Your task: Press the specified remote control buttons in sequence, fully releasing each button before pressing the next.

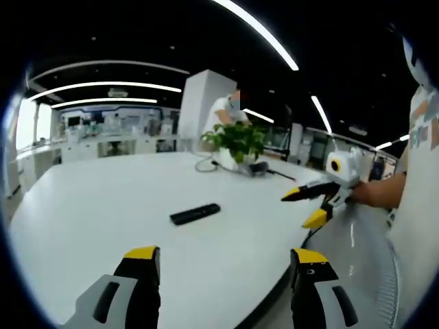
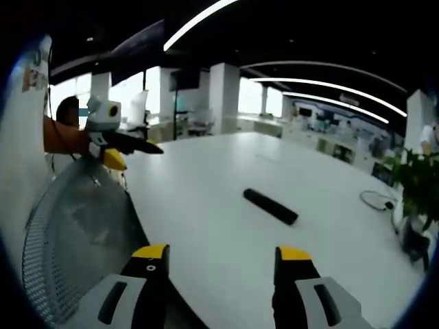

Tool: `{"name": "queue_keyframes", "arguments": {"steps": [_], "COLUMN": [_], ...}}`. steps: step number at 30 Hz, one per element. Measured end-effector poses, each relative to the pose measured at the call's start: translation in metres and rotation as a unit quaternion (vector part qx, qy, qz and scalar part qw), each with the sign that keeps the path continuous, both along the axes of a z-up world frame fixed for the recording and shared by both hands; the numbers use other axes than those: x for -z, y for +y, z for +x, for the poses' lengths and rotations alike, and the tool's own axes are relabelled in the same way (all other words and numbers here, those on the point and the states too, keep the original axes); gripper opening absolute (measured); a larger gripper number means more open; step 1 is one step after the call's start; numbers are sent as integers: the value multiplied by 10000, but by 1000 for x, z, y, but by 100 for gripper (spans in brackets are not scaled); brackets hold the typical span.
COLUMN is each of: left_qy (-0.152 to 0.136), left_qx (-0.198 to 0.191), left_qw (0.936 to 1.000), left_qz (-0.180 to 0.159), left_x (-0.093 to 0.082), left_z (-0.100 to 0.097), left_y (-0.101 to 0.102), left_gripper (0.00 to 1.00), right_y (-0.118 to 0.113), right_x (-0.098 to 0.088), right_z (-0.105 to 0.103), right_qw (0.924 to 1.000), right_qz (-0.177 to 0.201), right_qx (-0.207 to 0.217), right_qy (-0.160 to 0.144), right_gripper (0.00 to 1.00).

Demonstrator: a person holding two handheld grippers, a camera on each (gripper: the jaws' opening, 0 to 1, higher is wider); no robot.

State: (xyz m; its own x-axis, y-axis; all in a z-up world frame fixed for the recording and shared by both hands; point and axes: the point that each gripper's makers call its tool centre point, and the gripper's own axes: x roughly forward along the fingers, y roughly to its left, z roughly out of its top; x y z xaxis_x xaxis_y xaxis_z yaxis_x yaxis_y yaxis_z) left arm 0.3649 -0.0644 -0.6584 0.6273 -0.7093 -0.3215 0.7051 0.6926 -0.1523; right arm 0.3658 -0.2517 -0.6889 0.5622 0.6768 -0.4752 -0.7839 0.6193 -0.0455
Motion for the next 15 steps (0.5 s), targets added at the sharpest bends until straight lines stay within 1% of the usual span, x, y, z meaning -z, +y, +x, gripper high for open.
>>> {"name": "queue_keyframes", "arguments": {"steps": [15], "left_qy": [-16], "left_qx": [-2], "left_qw": [10000], "left_qz": [43], "left_x": [0], "left_z": [0], "left_y": [1], "left_gripper": [80], "right_y": [2], "right_x": [-1], "right_z": [-1], "right_qw": [10000], "right_qz": [7], "right_qx": [-16], "right_qy": [-7], "right_gripper": [59]}}
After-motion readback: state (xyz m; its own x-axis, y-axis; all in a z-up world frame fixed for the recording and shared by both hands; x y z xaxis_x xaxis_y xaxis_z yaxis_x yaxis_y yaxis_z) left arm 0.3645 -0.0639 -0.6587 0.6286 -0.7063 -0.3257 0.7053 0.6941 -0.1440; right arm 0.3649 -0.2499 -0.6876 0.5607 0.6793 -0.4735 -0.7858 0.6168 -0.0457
